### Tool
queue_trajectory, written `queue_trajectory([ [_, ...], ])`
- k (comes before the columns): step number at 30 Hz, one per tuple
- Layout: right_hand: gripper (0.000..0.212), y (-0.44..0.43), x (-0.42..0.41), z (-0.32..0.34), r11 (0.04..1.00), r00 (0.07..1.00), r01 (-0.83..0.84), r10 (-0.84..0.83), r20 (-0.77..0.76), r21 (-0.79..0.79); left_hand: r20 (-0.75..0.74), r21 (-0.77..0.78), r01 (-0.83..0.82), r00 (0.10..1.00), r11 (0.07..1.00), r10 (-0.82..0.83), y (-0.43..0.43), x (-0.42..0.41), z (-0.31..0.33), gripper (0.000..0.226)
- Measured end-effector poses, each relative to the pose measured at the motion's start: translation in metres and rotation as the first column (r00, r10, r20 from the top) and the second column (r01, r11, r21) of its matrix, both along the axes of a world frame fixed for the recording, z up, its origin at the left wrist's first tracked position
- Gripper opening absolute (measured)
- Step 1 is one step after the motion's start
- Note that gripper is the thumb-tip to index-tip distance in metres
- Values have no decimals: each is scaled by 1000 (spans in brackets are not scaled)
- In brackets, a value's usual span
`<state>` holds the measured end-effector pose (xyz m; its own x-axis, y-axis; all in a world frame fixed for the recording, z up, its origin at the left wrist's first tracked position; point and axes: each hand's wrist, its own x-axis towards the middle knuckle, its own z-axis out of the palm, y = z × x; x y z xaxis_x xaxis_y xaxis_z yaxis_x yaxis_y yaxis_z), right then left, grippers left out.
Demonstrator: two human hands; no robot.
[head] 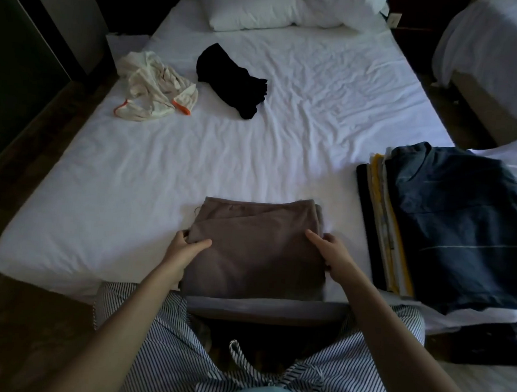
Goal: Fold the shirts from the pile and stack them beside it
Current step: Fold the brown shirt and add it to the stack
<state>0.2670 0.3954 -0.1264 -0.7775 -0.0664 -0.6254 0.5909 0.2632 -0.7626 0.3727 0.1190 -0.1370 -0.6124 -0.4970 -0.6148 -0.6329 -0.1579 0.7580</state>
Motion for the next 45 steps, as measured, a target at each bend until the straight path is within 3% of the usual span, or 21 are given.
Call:
queue_trajectory([
  [3, 38, 6, -1, 5, 991, 996, -7, 19, 83, -136, 32, 145, 27, 999, 989, -32, -4, -6, 16, 43],
  [7, 31, 22, 5, 18, 972, 995, -48, 66, 73, -230, -21, -29, 138, 990, 990, -138, 4, -21, 39, 32],
  [11, 36, 49, 3, 38, 950, 1000, -14, 14, -4, -312, -118, -191, 284, 944, 940, -310, 18, -58, 77, 30],
  [15, 39, 77, -2, 66, 909, 986, 63, -120, -114, -412, -166, -416, 464, 807, 782, -567, 40, -109, 123, 29],
  [19, 40, 102, -2, 90, 880, 937, 151, -273, -218, -450, -157, -588, 507, 692, 630, -705, 74, -172, 164, 27],
  [24, 30, 147, 4, 118, 814, 810, 330, -504, -299, -478, -138, -622, 607, 538, 495, -832, 147, -244, 199, 27],
  [29, 27, 204, 18, 129, 732, 644, 478, -668, -373, -486, -45, -646, 704, 351, 295, -935, 245, -297, 207, 35],
  [32, 30, 232, 21, 115, 686, 550, 588, -727, -411, -428, 10, -677, 707, 284, 202, -959, 301, -318, 193, 30],
  [35, 29, 251, 21, 80, 660, 512, 689, -736, -443, -299, 75, -719, 682, 266, 133, -961, 346, -325, 160, 19],
  [38, 24, 256, 16, 57, 607, 513, 757, -781, -357, -241, 77, -753, 633, 361, 183, -930, 366, -323, 124, 17],
  [41, 38, 252, 6, 51, 577, 493, 807, -776, -393, -126, 96, -774, 604, 409, 190, -907, 370, -322, 103, 25],
  [43, 48, 245, 1, 54, 553, 493, 833, -759, -425, -22, 131, -826, 550, 401, 124, -907, 369, -322, 103, 30],
  [45, 63, 237, 0, 59, 501, 483, 858, -714, -507, 112, 193, -898, 440, 374, -10, -907, 371, -322, 108, 42],
])
